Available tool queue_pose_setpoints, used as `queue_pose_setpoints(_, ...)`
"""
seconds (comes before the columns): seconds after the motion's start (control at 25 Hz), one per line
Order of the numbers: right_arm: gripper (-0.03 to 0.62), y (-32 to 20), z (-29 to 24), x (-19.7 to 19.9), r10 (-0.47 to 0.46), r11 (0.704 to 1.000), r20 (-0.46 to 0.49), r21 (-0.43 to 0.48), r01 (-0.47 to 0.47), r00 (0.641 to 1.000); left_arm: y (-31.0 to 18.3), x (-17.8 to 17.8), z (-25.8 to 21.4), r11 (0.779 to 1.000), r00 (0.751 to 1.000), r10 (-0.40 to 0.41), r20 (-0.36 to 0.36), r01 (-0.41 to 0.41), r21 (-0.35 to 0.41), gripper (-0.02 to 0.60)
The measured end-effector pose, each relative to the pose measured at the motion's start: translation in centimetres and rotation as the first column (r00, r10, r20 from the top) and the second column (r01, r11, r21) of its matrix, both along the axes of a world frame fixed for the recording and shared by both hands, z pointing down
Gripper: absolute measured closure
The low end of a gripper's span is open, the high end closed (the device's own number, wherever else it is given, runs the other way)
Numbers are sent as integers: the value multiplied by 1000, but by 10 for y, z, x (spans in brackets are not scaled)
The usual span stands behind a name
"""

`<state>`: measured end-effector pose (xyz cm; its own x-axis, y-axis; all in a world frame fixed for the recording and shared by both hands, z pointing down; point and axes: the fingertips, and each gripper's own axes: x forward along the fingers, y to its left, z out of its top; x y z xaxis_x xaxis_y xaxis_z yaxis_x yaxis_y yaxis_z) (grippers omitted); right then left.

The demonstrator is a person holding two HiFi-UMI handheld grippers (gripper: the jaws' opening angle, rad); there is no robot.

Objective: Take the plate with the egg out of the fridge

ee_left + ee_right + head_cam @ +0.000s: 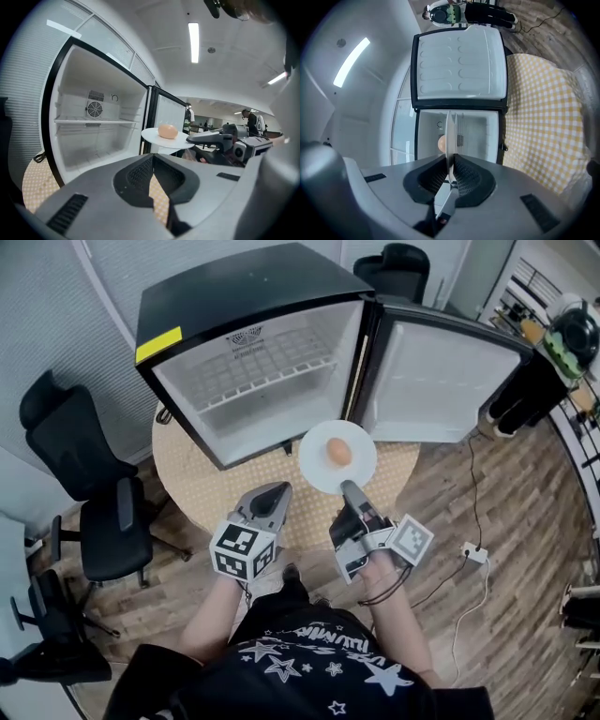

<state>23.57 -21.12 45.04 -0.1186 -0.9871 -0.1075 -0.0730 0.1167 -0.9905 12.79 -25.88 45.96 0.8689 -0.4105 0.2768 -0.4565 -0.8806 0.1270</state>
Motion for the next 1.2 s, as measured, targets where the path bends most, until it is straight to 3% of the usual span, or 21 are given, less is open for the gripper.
queue_pose_setpoints(0.68,542,125,21,-21,-68,998,55,13,68,996,131,-22,-6,997,997,-74,12,74,32,574)
queue_pose_setpoints(0.96,542,131,29,-23,-82,997,66,5,82,994,141,-22,-6,996,996,-86,32,85,32,574)
queue_pose_setpoints(1.2,542,146,35,-8,-47,999,57,-10,48,997,156,1,-6,999,1000,-25,13,25,25,574)
